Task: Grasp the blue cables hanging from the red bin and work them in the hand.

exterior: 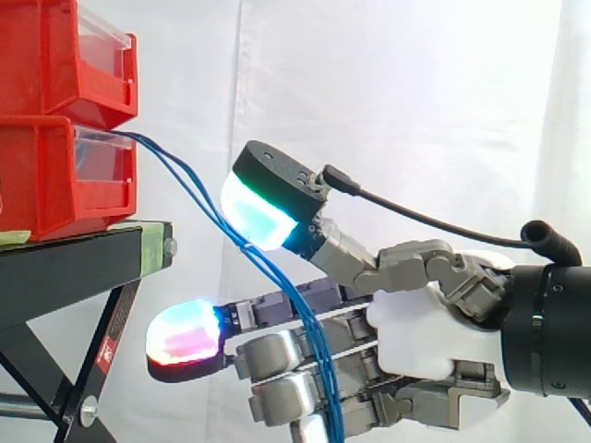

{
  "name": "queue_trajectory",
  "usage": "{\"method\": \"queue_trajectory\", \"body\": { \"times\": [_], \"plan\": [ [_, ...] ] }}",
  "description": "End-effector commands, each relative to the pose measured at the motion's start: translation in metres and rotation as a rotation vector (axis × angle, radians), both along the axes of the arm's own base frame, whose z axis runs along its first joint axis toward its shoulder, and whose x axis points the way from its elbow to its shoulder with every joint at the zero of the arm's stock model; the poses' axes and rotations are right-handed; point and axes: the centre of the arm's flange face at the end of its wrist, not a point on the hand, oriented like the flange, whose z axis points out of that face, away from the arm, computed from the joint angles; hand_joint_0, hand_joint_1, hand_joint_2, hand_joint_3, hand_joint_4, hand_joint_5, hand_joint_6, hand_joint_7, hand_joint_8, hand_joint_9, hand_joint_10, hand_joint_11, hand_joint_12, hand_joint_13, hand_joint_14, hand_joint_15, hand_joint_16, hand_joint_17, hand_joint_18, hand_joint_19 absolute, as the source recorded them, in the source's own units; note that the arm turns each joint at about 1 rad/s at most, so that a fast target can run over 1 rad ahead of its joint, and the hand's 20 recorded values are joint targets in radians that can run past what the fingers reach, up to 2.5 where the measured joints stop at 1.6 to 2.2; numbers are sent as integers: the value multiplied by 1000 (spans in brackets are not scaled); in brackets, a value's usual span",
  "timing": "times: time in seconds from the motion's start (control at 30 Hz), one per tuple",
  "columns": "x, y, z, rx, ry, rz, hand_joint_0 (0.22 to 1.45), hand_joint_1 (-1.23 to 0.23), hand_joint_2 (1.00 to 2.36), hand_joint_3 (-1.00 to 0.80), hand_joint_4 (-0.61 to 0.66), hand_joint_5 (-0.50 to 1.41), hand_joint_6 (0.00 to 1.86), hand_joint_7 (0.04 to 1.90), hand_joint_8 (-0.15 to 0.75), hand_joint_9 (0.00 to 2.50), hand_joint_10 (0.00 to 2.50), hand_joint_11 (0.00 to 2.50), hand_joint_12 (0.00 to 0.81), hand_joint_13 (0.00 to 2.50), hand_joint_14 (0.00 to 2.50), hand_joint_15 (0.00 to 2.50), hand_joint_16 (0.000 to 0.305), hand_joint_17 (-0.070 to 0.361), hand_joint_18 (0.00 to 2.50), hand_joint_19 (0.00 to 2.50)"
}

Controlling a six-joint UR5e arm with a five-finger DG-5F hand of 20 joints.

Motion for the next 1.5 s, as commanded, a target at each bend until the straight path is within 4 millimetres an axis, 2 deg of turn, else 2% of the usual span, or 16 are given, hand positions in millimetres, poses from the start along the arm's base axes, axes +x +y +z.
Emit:
{"method": "queue_trajectory", "body": {
  "times": [0.0, 0.1, 0.13, 0.17, 0.2, 0.33, 0.47, 0.53, 0.8, 0.87, 0.97, 1.1, 1.13, 1.17, 1.27, 1.47],
  "plan": [
    [-1, -4, 0, 22, 1, -9, 737, -563, 1001, -972, 284, 44, 11, 959, 333, 1109, 375, 1806, 429, 1316, 3, 1662, 68, 154, 1064, 1214],
    [-2, -7, 0, 25, 0, -17, 742, -566, 1001, -972, 290, 55, 12, 962, 337, 1074, 674, 1773, 426, 1285, 401, 1646, 65, 147, 1150, 1297],
    [-1, -9, 0, 30, -2, -20, 743, -567, 1001, -973, 297, 62, 12, 973, 332, 1044, 951, 1726, 423, 1258, 666, 1572, 63, 142, 1173, 1396],
    [-1, -9, 0, 32, -3, -20, 746, -567, 1001, -975, 296, 67, 13, 983, 331, 1029, 1080, 1735, 426, 1222, 939, 1519, 61, 137, 1216, 1471],
    [-1, -10, 0, 37, -5, -23, 746, -567, 1001, -975, 296, 69, 13, 988, 327, 1022, 1149, 1723, 422, 1209, 1039, 1486, 61, 138, 1239, 1507],
    [-2, -14, 11, 42, -19, -29, 754, -569, 1000, -984, 293, 87, 12, 1010, 324, 944, 1847, 1673, 417, 1094, 1966, 1331, 58, 130, 1388, 1829],
    [-6, -19, 29, 29, -10, -33, 761, -581, 1000, -1000, 284, 106, 12, 1052, 321, 896, 2319, 1685, 416, 1013, 2445, 1333, 57, 128, 1396, 1889],
    [-10, -22, 36, 24, 4, -37, 764, -589, 1000, -1000, 264, 113, 12, 1074, 319, 883, 2493, 1738, 416, 973, 2500, 1356, 56, 125, 1385, 1870],
    [-13, -27, 44, 20, 10, -44, 766, -594, 1000, -993, 269, 130, 11, 1097, 327, 782, 2500, 1971, 427, 948, 2500, 1476, 57, 128, 1288, 1430],
    [-13, -27, 44, 19, 12, -44, 766, -591, 1000, -991, 275, 144, 10, 1106, 343, 845, 2500, 2225, 482, 1078, 2500, 1659, 60, 135, 1268, 1119],
    [-14, -28, 44, 18, 15, -47, 762, -586, 1001, -980, 286, 154, 10, 1110, 366, 945, 2500, 2488, 550, 1205, 2500, 1806, 65, 147, 1336, 986],
    [-14, -30, 43, 19, 21, -49, 753, -575, 1001, -973, 307, 178, 11, 1108, 401, 1175, 2500, 2500, 672, 1487, 2500, 1942, 70, 158, 1620, 832],
    [-15, -31, 43, 23, 22, -53, 749, -571, 1001, -966, 312, 191, 12, 1104, 407, 1245, 2500, 2500, 715, 1627, 2500, 1968, 72, 162, 1807, 807],
    [-15, -31, 43, 28, 21, -56, 748, -569, 1001, -963, 330, 203, 12, 1102, 414, 1330, 2500, 2500, 735, 1730, 2500, 1986, 219, 164, 1933, 781],
    [-17, -32, 42, 75, 17, -60, 741, -565, 1001, -962, 338, 229, 13, 1089, 420, 1488, 2500, 2500, 750, 1873, 2500, 1999, 230, 172, 2154, 743],
    [-19, -32, 40, 58, 42, -56, 738, -563, 1001, -966, 353, 252, 14, 1084, 412, 1605, 2500, 2500, 758, 1983, 2500, 1991, 234, 176, 2296, 730]
  ]
}}
